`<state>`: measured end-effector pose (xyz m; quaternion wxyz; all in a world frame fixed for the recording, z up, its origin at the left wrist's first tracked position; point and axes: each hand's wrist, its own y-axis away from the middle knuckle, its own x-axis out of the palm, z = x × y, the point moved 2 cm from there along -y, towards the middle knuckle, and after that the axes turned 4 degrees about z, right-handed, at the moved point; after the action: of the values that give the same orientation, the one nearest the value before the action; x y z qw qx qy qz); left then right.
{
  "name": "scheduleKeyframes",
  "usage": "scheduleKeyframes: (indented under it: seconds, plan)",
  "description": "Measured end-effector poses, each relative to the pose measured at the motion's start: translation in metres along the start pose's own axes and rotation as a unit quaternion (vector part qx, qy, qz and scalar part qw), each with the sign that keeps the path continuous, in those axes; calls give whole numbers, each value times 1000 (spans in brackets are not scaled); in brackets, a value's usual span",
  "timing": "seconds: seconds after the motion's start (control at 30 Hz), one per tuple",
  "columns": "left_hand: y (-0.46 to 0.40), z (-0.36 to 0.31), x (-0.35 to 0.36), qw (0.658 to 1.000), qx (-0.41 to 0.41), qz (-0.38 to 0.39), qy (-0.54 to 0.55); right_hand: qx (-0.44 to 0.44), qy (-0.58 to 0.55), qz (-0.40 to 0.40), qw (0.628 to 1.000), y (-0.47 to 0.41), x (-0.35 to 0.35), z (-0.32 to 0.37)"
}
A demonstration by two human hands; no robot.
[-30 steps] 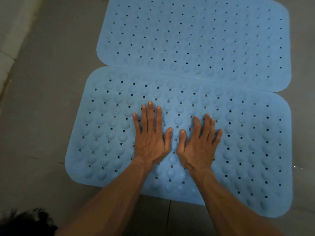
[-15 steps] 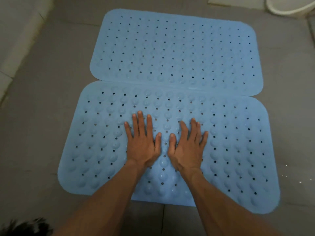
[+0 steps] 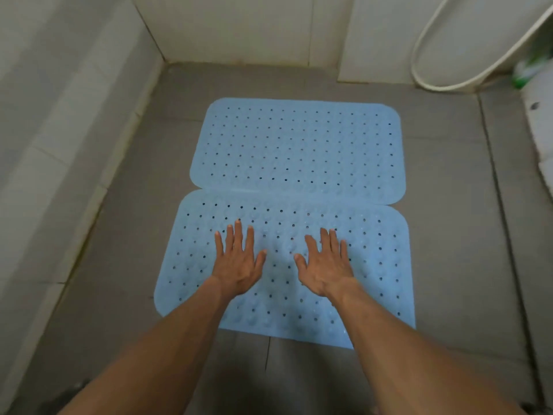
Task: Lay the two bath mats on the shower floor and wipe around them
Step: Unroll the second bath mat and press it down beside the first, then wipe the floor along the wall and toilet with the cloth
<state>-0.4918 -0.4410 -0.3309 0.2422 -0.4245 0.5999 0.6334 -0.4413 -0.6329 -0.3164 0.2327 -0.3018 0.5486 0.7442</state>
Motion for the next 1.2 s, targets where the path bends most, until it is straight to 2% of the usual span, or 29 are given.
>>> scheduleKeyframes:
  seconds: [0.23, 0.6, 0.93, 1.2]
  plan:
    - [128, -28, -146, 1000, 1, 15, 17, 18, -6, 31, 999, 145, -110, 19]
    - [298, -36, -359, 998, -6, -13, 55, 11, -22, -8, 1000, 332, -286, 90]
    - [377, -4, -483, 994, -20, -97, 55, -59, 16, -91, 994, 409, -401, 176]
    - [419, 12, -550, 971, -124, -180, 93, -162, 66, -110, 978, 417, -480, 222]
